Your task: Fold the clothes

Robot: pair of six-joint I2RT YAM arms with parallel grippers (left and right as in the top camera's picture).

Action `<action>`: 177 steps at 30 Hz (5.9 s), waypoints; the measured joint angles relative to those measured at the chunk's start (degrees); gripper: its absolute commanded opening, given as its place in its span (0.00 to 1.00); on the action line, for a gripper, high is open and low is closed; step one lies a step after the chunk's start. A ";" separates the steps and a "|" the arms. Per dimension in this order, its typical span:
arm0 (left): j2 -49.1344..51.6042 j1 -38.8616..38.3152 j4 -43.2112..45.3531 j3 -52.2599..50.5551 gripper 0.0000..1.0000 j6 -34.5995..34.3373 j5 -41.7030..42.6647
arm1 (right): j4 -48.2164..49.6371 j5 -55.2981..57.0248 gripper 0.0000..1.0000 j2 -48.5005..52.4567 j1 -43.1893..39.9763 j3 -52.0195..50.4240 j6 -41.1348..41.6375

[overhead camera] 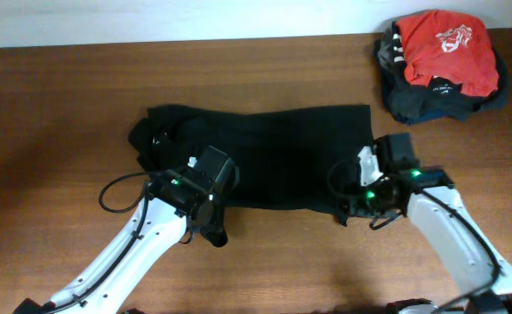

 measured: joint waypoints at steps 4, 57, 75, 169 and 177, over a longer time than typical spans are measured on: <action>0.00 0.02 0.04 0.00 0.01 0.02 -0.72 | 1.03 3.02 0.37 3.65 2.23 -1.60 3.43; 0.00 5.95 0.96 0.00 0.01 -0.24 -9.66 | -8.37 7.08 0.23 4.26 -18.10 3.87 2.43; 0.00 6.19 1.25 0.00 0.01 -0.24 -9.84 | -2.78 3.69 0.46 4.26 -6.27 -2.32 0.04; 24.76 12.98 29.83 15.28 0.98 15.98 -18.29 | 17.38 9.33 0.80 12.70 -7.85 6.27 4.85; 24.81 14.03 10.97 30.36 0.99 18.80 -9.97 | 19.54 10.58 0.83 19.08 -7.85 6.27 3.65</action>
